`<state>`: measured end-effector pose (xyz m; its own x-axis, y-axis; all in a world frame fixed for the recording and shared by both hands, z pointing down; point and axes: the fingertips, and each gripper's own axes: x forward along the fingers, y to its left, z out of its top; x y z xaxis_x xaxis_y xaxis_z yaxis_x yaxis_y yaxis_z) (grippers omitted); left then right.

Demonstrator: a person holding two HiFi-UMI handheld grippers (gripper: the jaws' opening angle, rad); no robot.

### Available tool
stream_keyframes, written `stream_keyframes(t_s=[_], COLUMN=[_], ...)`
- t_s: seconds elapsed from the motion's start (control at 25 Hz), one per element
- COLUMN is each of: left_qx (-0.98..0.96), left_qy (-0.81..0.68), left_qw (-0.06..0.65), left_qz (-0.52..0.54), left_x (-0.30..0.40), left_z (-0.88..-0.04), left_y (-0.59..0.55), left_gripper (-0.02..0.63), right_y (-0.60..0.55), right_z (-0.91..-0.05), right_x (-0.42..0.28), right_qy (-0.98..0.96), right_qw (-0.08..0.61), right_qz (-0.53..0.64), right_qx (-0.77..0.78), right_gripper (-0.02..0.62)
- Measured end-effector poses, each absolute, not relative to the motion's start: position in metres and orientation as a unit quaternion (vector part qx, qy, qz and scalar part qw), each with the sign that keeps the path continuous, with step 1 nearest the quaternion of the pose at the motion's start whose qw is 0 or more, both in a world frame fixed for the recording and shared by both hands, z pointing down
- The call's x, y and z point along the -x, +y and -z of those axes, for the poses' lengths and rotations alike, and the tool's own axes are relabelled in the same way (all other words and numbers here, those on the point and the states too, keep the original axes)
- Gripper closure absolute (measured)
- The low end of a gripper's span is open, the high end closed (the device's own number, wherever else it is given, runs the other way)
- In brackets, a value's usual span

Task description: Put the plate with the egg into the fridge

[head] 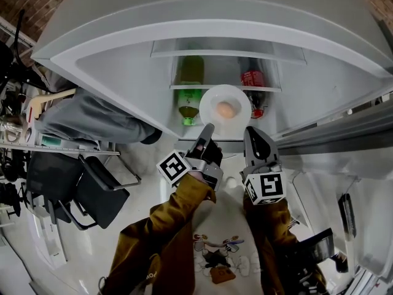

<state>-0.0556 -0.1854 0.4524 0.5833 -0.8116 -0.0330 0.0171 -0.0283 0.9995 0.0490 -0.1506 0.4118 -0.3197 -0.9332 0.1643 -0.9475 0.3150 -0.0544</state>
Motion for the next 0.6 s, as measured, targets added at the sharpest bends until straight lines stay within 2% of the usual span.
stream_keyframes(t_s=[0.6], left_qx=[-0.618], left_qy=[-0.339], left_qw=[0.613], left_qz=[0.356], left_x=[0.069], left_z=[-0.464], left_y=[-0.212], left_gripper=[0.588], right_y=[-0.170], right_z=[-0.427], right_x=[-0.042], right_qy=[-0.810], right_qw=[0.060], right_qz=[-0.078], right_qx=[-0.578], right_gripper=[0.588])
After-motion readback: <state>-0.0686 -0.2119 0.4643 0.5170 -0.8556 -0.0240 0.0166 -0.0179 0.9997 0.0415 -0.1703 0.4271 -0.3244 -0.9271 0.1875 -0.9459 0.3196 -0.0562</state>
